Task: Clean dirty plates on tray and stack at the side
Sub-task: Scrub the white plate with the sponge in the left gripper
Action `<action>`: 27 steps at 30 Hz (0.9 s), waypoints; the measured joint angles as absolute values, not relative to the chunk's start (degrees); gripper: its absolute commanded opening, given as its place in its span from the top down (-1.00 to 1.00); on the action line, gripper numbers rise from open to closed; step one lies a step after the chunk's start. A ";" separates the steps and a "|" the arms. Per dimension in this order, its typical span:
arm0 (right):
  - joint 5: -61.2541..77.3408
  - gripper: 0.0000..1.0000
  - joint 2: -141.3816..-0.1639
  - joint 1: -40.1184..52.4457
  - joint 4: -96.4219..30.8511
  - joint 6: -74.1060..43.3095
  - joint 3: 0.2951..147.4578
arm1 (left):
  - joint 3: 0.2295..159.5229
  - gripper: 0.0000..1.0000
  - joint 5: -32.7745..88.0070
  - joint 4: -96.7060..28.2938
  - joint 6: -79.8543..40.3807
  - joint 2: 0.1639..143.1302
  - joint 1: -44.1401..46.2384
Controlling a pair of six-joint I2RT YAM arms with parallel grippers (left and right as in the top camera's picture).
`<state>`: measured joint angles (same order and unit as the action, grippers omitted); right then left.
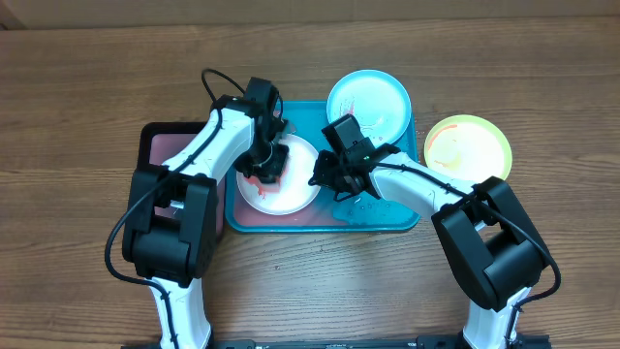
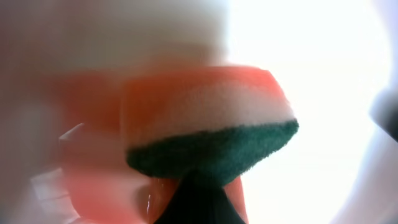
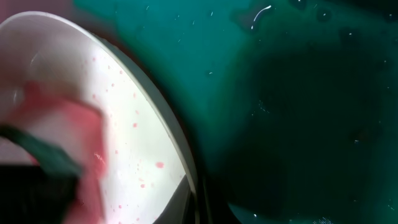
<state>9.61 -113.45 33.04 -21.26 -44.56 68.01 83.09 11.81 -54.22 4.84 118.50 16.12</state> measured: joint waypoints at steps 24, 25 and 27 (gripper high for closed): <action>10.70 0.93 -113.80 33.45 -20.88 -45.50 68.47 | 82.48 0.92 -16.32 -53.30 -23.59 118.28 17.28; 10.48 0.93 -113.80 33.41 -21.02 -45.82 68.49 | 82.32 0.91 -16.12 -51.79 -22.28 118.28 17.28; 9.87 0.93 -113.80 33.21 -21.34 -46.33 68.58 | 82.26 0.91 -13.91 -47.92 -17.17 118.28 17.26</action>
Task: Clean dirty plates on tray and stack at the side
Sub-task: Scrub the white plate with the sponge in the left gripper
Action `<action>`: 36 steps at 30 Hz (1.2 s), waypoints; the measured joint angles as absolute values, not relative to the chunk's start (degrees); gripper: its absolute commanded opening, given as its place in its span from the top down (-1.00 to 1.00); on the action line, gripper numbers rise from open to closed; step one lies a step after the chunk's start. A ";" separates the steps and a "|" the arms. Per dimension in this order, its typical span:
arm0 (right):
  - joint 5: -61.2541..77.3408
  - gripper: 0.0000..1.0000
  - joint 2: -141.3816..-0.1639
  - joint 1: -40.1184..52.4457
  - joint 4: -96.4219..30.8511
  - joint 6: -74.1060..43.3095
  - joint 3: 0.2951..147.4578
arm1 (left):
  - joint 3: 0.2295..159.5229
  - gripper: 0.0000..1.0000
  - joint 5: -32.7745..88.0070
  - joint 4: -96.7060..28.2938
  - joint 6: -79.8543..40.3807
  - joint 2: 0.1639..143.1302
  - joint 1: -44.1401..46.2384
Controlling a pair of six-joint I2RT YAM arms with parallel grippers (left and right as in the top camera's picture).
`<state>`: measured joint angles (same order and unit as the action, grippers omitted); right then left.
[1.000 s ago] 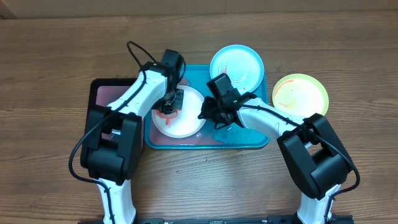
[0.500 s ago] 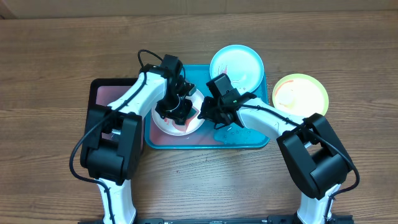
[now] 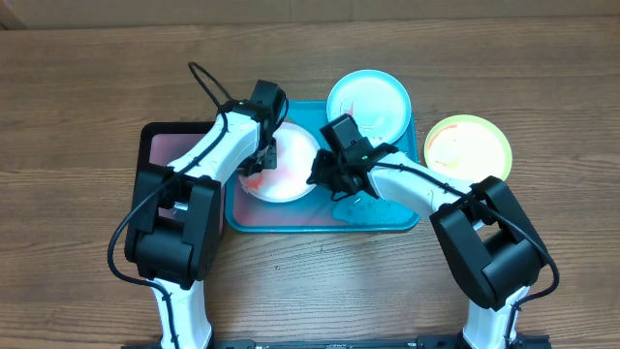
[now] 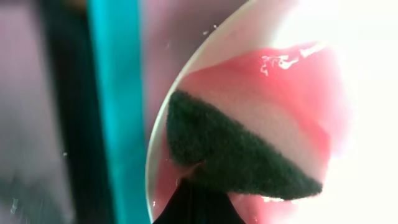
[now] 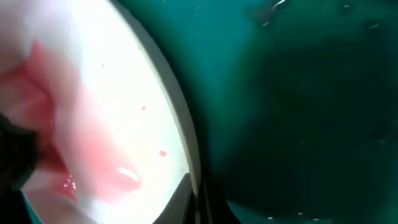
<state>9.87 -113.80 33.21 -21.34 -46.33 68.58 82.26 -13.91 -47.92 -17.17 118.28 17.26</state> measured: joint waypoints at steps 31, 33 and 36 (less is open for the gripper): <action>8.80 0.93 -113.80 32.38 -22.04 -46.04 68.90 | 83.20 0.92 -0.27 -43.24 -18.13 118.72 18.79; 8.95 0.93 -113.80 32.60 -22.15 -45.98 68.90 | 83.31 0.92 -0.21 -44.58 -17.93 118.69 18.76; 9.15 0.93 -113.80 32.64 -22.52 -45.58 68.90 | 83.44 0.92 1.41 -46.30 -15.86 118.69 18.48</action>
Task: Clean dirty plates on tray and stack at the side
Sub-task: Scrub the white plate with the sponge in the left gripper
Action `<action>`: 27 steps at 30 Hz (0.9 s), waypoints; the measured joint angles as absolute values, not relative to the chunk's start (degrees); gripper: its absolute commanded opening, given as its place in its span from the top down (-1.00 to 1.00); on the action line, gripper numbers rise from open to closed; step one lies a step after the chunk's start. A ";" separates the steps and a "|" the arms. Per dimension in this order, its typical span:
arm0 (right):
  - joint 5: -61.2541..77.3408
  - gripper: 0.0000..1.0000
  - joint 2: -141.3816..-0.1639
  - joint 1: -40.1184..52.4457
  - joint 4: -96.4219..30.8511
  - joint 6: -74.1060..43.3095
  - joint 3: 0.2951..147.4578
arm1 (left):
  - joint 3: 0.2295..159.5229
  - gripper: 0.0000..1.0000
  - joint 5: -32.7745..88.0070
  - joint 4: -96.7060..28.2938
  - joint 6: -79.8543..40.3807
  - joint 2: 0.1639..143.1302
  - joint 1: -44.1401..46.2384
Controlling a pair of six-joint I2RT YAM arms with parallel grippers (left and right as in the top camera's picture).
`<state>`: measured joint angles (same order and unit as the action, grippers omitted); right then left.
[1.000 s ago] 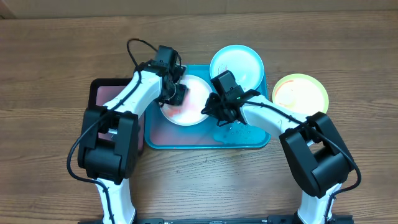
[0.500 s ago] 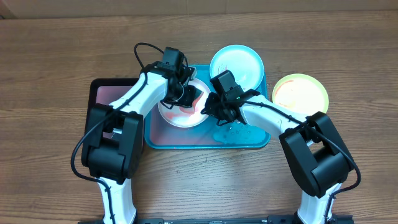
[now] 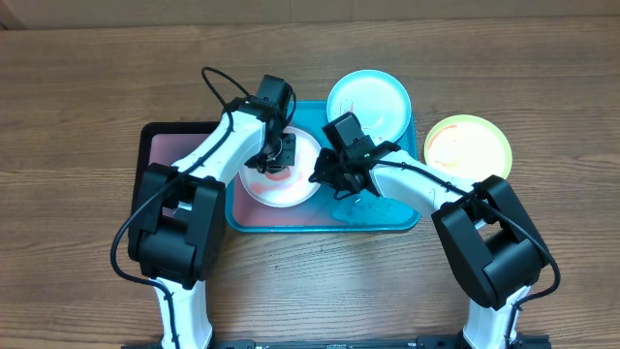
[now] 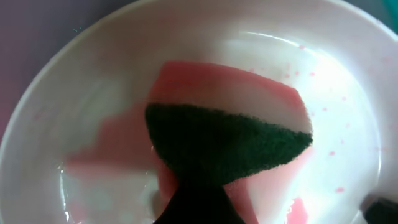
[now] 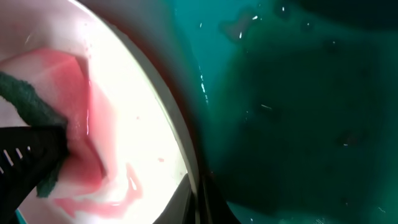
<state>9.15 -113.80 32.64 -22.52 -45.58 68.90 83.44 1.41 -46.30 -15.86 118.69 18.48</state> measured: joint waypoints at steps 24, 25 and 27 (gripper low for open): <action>9.58 0.93 -113.80 32.62 -22.68 -44.99 68.90 | 82.43 0.92 10.24 -38.72 -14.02 119.11 18.39; 9.61 0.93 -113.80 32.62 -22.72 -44.99 68.90 | 82.70 0.92 7.11 -39.22 -16.23 119.00 18.70; 9.58 0.93 -113.80 32.62 -22.65 -44.95 68.90 | 83.05 0.91 2.35 -40.60 -19.07 118.91 18.79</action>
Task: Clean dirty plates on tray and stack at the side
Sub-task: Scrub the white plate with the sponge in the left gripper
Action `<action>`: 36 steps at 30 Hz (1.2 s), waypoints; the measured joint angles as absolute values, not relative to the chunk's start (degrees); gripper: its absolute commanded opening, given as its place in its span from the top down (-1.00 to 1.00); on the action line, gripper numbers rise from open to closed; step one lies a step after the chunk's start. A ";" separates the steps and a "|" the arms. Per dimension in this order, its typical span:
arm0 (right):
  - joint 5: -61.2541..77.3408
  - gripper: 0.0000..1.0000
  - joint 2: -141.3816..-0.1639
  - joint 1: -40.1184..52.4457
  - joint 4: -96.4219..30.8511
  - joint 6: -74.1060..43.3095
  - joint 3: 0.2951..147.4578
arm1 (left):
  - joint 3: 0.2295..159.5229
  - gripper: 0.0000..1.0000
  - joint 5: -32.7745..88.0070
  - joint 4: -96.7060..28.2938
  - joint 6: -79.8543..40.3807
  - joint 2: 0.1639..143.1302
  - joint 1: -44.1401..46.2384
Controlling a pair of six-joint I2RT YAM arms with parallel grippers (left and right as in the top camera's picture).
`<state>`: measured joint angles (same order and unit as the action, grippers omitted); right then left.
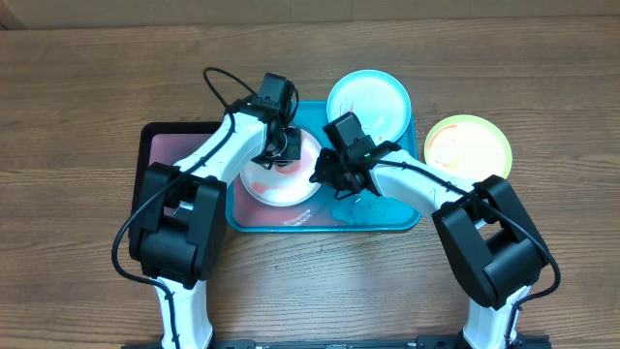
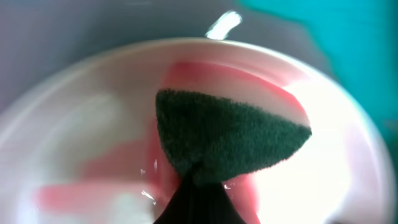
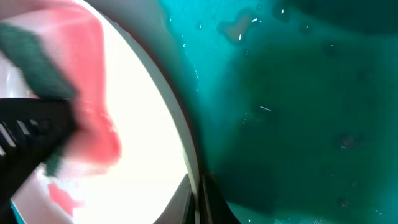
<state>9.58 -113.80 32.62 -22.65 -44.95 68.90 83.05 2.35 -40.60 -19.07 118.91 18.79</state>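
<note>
A white plate (image 1: pixel 281 184) smeared with pink lies on the teal tray (image 1: pixel 387 215). My left gripper (image 1: pixel 278 147) is shut on a green-backed pink sponge (image 2: pixel 230 134), pressed into the plate's far part. My right gripper (image 1: pixel 318 177) is shut on the plate's right rim (image 3: pixel 189 168), one finger inside and one outside. A light blue plate (image 1: pixel 368 100) rests on the tray's far right corner. A yellow-green plate (image 1: pixel 468 147) with an orange stain sits on the table to the right of the tray.
A dark tray (image 1: pixel 165 145) with a pink inside lies left of the teal tray. Wet film covers the teal tray floor (image 3: pixel 298 112). Brown wooden table (image 1: pixel 87 87) surrounds everything.
The sponge in my left gripper has shifted a little toward the plate's far rim. My right gripper still pinches the same rim spot.
The left gripper held the sponge near the plate's centre, then at its left edge, then back toward the centre, now at the far part. Pink smears have spread across the plate. The right gripper has held the rim throughout.
</note>
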 measured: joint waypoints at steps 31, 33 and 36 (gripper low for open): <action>11.03 0.93 -113.80 33.01 -23.44 -43.48 68.90 | 82.11 0.91 23.75 -55.22 16.45 119.33 16.69; 10.31 0.93 -113.80 32.88 -23.11 -43.94 68.90 | 82.04 0.92 22.09 -52.29 13.08 119.33 16.67; 9.63 0.93 -113.82 32.47 -22.57 -44.75 68.90 | 82.24 0.92 18.24 -48.77 5.56 119.24 16.95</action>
<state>9.63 -113.82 32.47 -22.57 -44.75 68.90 82.24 18.24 -48.77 5.56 119.24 16.95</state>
